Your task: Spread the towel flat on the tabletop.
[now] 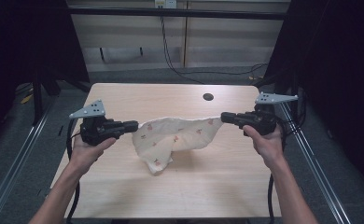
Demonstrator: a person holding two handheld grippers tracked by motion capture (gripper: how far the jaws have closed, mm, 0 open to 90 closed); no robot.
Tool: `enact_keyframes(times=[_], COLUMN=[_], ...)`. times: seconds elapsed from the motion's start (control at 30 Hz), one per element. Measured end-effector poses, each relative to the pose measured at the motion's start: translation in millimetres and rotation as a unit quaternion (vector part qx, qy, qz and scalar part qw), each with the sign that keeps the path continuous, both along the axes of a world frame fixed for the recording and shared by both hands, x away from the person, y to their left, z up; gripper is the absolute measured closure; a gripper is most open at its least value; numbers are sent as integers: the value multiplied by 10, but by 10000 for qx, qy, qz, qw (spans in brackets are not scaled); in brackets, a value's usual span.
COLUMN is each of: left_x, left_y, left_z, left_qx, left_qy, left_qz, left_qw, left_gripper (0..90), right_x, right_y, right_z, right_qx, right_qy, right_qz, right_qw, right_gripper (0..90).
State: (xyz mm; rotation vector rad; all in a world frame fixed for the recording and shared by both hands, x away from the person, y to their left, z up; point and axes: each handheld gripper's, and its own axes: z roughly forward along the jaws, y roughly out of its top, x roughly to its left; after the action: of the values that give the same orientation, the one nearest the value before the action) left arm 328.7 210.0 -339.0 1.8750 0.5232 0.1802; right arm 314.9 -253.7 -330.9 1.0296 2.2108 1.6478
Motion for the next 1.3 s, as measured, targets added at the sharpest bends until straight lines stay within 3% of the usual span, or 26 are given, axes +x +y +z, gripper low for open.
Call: enact_keyframes(times=[0.17, 0.33, 0.5, 0.63, 0.67, 0.8, 0.87, 0.93, 1.03, 1.1, 1.17, 1.2, 1.3], left_x=[-52, -151, -323, -500, -579, -639, -651, -639, -509, -398, -289, -250, -138], left_y=[-41, -6, 44, 47, 51, 78, 106, 102, 58, 12, -11, -26, -74], left_z=[117, 299, 464, 517, 507, 512, 534, 526, 391, 244, 122, 85, 16], left_qx=[52, 138, 26, 123, 157, 105, -25, 17, -1, 137, 83, 112, 109], left_qy=[-151, -344, -532, -624, -639, -557, -529, -536, -282, -115, 73, 76, 144], left_qz=[-90, 6, -77, -124, -185, -250, -287, -243, -232, -154, -134, -107, -49], left_qw=[9998, 9993, 9986, 9979, 9977, 9981, 9982, 9983, 9993, 9997, 9998, 9999, 9998], left_gripper=[867, 867, 868, 868, 868, 868, 868, 868, 868, 868, 868, 868, 868], right_x=[-75, -249, -441, -662, -752, -882, -999, -1012, -918, -832, -748, -658, -554], right_y=[-23, 17, 27, 34, 28, 20, 18, 12, -13, -31, -47, -60, -64], right_z=[221, 493, 604, 654, 636, 612, 626, 625, 505, 357, 214, 105, 18], right_qx=[2, -231, -211, -226, -233, -107, -78, -91, -126, -140, -111, -153, -143], right_qy=[-97, -272, -429, -648, -666, -698, -885, -930, -728, -553, -401, -283, -157], right_qz=[-75, -4, 99, 272, 290, 371, 318, 274, 188, 112, 75, -9, -34], right_qw=[9999, 9994, 9988, 9973, 9971, 9968, 9955, 9952, 9971, 9983, 9991, 9995, 9998], right_gripper=[875, 876, 876, 875, 876, 876, 876, 876, 876, 876, 876, 876, 875])
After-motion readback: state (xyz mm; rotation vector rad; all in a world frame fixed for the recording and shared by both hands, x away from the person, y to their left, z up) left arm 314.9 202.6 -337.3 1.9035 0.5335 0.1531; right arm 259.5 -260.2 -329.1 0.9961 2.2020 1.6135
